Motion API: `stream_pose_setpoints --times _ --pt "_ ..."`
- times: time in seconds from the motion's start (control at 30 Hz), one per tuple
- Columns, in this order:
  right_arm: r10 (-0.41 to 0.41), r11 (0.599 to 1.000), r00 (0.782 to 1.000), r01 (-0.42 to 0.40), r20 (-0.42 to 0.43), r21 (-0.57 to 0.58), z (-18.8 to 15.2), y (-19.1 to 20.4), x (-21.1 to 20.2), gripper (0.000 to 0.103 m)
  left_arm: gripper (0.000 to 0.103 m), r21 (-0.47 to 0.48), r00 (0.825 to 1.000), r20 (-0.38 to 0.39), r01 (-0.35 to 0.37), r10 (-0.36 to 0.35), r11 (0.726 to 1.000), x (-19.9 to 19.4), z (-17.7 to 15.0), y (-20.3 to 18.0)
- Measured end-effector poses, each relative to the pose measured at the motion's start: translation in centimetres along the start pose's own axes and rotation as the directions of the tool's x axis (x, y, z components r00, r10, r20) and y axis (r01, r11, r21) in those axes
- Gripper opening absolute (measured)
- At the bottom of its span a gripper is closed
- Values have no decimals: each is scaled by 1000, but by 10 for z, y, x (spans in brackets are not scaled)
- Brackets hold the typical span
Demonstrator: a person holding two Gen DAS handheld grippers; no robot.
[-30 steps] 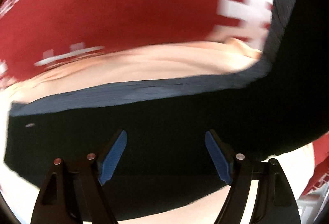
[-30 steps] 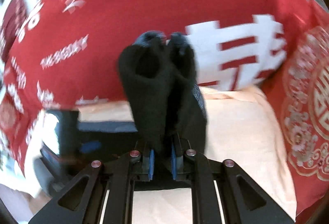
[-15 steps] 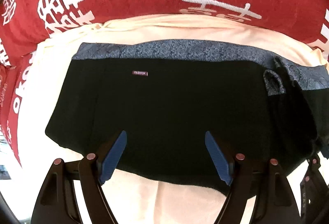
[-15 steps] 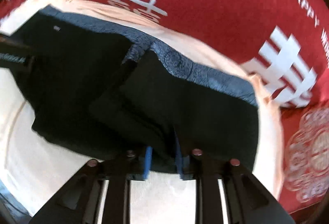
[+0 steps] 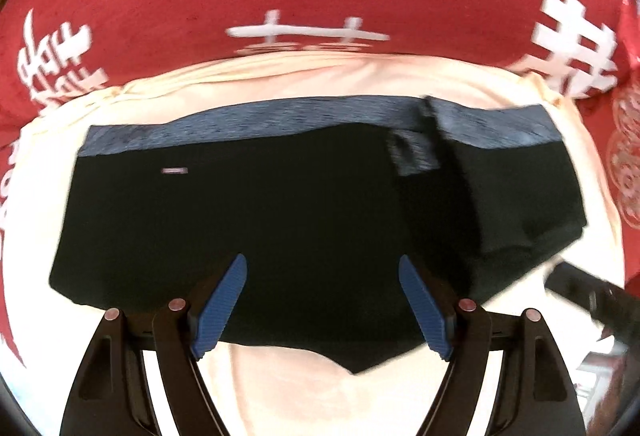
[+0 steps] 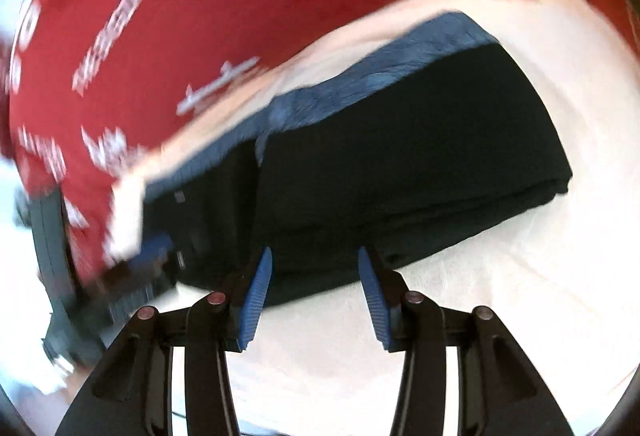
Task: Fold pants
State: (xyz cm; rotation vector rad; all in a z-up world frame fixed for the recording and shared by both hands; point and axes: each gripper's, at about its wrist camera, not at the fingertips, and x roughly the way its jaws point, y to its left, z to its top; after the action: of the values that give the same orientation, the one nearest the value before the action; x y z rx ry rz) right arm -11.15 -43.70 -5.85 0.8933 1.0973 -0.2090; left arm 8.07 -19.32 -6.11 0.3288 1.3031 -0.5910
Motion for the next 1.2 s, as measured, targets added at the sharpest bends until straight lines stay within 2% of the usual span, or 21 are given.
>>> stream_pose_setpoints --times 0.1,0.2,0.33,0.43,0.5,0.53,0.7,0.73,0.77,0.8,0.83,0.93,1.07,1.2 --pt "87 985 996 -88 13 146 8 -25 0 49 80 30 999 -4 41 -41 999 -1 -4 -19" --pt "108 977 994 -110 17 183 9 -33 4 49 80 52 997 -12 71 -71 996 9 -4 -36" --pt "163 953 987 -157 -2 258 8 -43 20 49 80 64 998 -30 49 -47 997 33 -2 -50" --pt "197 922 980 -192 19 336 7 -56 28 49 80 24 998 -55 30 -28 999 50 3 -46" --pt "221 898 974 -221 45 381 7 -63 31 49 87 -9 998 -64 27 -28 1000 55 6 -41" --pt "233 884 971 -236 57 403 6 -67 32 49 87 -17 998 -63 26 -27 1000 57 7 -39" --pt "274 823 956 -289 105 488 7 -83 38 49 87 5 999 -52 17 -16 1000 57 6 -42" --pt "282 811 953 -298 110 503 8 -85 40 46 87 6 999 -52 15 -14 1000 57 6 -43" --pt "290 803 951 -302 106 513 11 -86 42 37 87 3 998 -53 15 -15 1000 58 6 -43" --pt "282 805 955 -290 95 518 13 -87 43 10 87 1 998 -55 16 -16 1000 58 6 -43" --pt "262 815 963 -260 70 519 17 -85 46 8 87 1 998 -55 16 -16 1000 58 6 -43" --pt "285 827 955 -288 83 483 26 -78 35 7 87 6 999 -51 13 -13 1000 58 5 -43" --pt "267 895 961 -274 70 351 31 -58 6 7 87 0 998 -54 11 -11 1000 58 5 -44" --pt "268 901 963 -257 17 351 16 -60 8 6 87 -5 998 -59 -10 10 1000 55 7 -42"
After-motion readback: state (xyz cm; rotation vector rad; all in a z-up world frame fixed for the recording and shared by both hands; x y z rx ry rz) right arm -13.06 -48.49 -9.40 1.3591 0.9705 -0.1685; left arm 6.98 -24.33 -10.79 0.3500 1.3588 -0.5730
